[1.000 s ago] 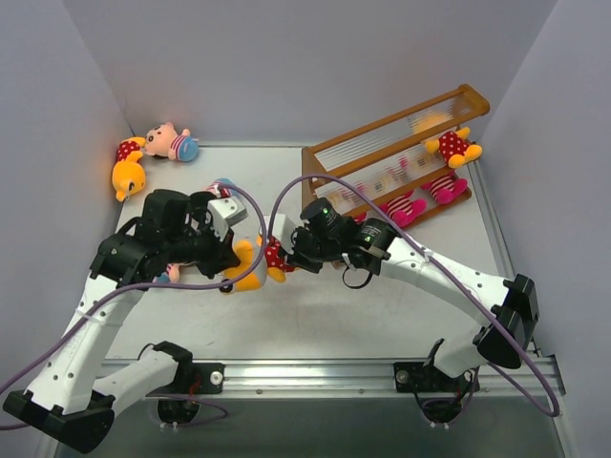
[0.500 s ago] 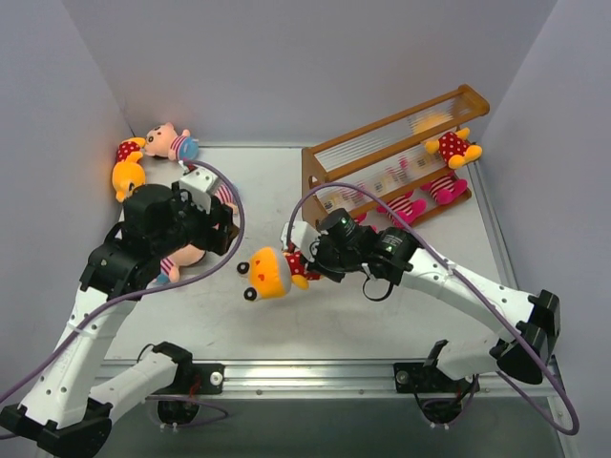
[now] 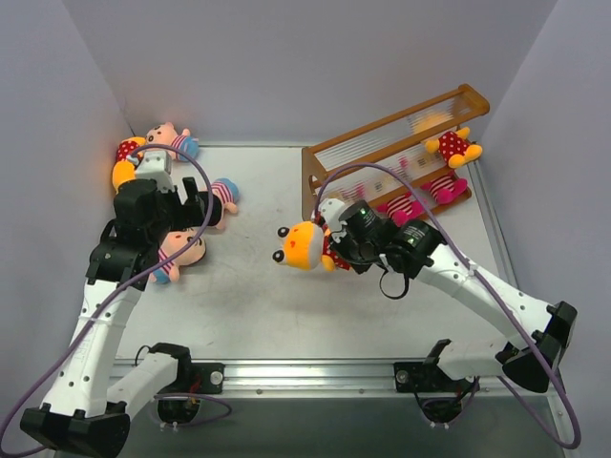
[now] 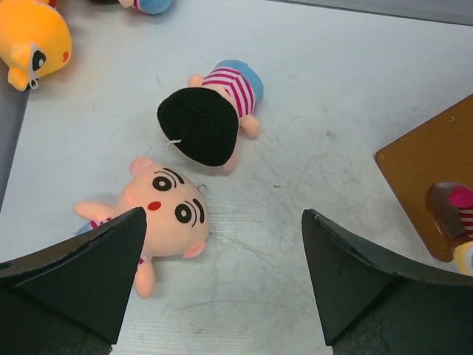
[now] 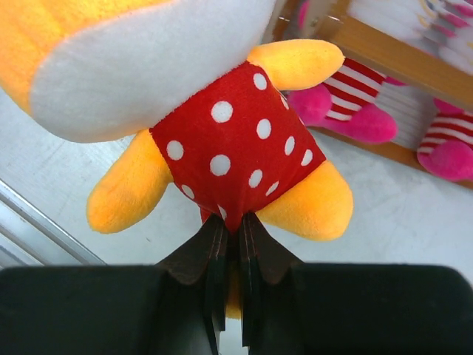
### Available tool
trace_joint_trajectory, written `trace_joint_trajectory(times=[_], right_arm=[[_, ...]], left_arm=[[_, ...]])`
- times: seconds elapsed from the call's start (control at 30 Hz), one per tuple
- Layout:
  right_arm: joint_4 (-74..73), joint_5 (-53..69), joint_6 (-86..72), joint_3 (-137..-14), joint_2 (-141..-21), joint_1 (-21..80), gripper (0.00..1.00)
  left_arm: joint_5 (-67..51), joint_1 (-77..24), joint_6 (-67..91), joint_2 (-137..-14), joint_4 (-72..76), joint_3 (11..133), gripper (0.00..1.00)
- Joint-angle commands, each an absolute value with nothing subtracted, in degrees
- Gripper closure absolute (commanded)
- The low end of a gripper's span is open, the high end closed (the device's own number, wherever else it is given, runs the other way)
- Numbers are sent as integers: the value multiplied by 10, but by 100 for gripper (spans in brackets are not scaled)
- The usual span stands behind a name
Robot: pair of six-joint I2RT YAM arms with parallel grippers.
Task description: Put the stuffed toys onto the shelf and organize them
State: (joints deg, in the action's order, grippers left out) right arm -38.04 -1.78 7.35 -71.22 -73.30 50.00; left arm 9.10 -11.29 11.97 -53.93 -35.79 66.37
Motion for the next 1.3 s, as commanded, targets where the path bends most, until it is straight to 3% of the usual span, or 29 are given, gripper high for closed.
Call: trace_joint_trajectory(times=[0.0,0.37,0.83,1.27], right_arm=[[-432,-76,12,-751,-700,475,100],[-492,-149,13,-817,-729,387,100],[-444,-94,29,-867,-796,216,100],[-386,-126,-27,-948,-922,184,100]], left_arm=[[120,-110,138,-538,-300,647,6],[141,-110,124,-536,-255,573,6],[151,-110,113,-541,-232,519,6],[183,-122,95,-534,-230,511,6]])
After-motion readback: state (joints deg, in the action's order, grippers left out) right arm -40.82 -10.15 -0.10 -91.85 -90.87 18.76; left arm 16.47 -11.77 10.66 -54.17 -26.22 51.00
